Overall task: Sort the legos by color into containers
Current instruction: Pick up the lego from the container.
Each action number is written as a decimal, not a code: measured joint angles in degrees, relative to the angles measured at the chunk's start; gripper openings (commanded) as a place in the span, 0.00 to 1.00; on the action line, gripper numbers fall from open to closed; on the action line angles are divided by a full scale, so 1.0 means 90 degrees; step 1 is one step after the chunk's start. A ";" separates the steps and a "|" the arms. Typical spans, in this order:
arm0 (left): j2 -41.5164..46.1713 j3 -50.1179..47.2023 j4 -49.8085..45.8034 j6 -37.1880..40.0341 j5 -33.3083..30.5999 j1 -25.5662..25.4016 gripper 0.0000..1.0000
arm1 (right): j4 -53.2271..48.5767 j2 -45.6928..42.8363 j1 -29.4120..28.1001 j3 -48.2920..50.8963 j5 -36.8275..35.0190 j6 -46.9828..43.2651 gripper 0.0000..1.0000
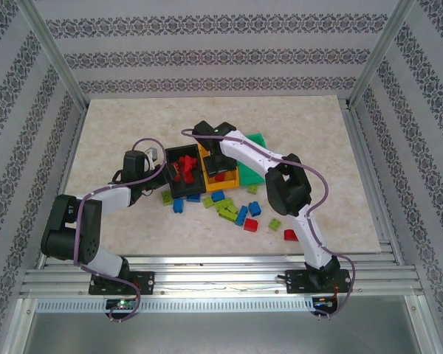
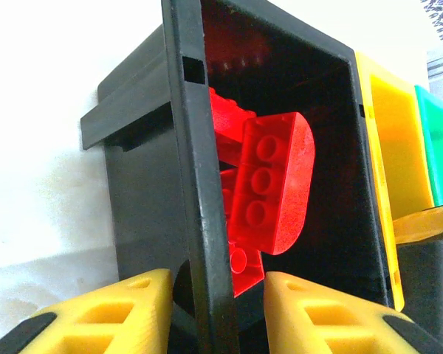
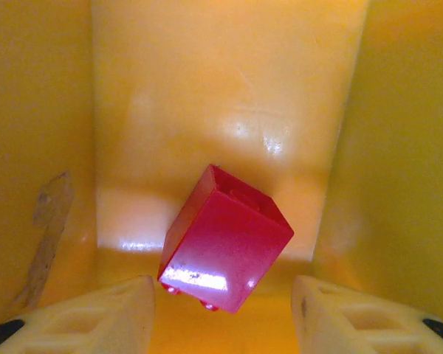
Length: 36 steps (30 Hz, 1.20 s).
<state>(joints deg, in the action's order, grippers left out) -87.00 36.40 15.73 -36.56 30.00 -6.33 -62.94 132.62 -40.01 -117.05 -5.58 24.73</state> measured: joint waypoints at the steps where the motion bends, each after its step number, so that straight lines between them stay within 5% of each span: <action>1: 0.0000 -0.0007 0.0012 0.0000 0.0000 0.0000 0.37 | 0.0022 0.0010 0.0000 0.0024 0.0000 0.0097 0.55; 15: 0.0000 -0.0019 0.0022 -0.0019 -0.0007 0.0002 0.37 | -0.0228 0.0464 0.0002 -0.0379 -0.0017 0.0682 0.52; 21: 0.0000 -0.0022 0.0022 -0.0019 0.0000 0.0000 0.38 | -0.0141 0.0709 -0.0002 -0.0571 0.0017 0.0646 0.21; 36: -0.0408 0.0172 0.0022 -0.0121 -0.0002 0.0000 0.38 | 0.0078 0.0010 -0.0041 -0.0957 -0.0027 -0.0335 0.25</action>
<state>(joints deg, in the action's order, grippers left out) -90.67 37.95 15.92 -37.65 29.98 -6.33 -62.24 132.70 -40.38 -125.67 -5.82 21.71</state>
